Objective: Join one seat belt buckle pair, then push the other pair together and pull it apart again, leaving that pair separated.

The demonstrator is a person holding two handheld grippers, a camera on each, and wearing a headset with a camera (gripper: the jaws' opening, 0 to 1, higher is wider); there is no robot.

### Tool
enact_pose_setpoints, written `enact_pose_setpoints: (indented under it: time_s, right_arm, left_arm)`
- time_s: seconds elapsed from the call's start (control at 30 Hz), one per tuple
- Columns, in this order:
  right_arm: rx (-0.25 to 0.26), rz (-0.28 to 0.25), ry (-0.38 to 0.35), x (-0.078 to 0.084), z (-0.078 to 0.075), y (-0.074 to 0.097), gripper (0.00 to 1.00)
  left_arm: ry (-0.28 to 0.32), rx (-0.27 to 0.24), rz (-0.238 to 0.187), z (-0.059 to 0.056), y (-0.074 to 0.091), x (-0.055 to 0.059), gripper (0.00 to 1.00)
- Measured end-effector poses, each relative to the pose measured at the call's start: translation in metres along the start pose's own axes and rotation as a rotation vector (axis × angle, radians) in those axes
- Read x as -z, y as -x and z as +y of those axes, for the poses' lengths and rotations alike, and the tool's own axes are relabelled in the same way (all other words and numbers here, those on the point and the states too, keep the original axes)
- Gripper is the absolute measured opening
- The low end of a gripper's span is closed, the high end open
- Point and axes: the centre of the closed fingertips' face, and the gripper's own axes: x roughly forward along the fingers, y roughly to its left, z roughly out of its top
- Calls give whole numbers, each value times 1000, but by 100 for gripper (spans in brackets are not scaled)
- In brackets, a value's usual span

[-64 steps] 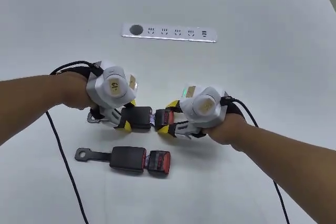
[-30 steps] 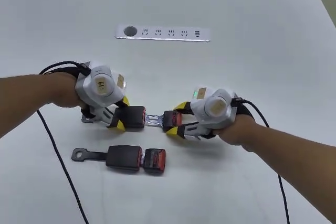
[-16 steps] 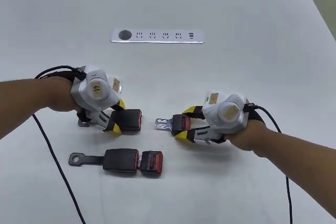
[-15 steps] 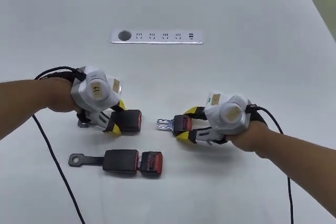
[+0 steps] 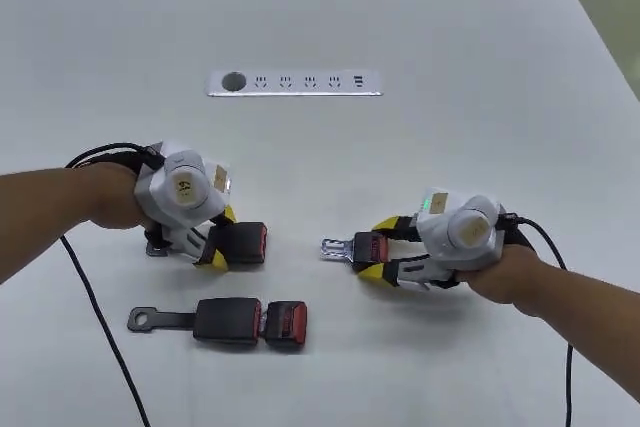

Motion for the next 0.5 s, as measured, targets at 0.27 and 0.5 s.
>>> enact_pose_setpoints:
  time_s: [0.27,0.5]
  right_arm:
    - [11,15,-9,12,-8,12,35]
    - [24,21,-16,22,-17,22,35]
  left_arm:
    - [0,3,-2,0,0,1,34]
    - [3,2,-6,0,0,1,34]
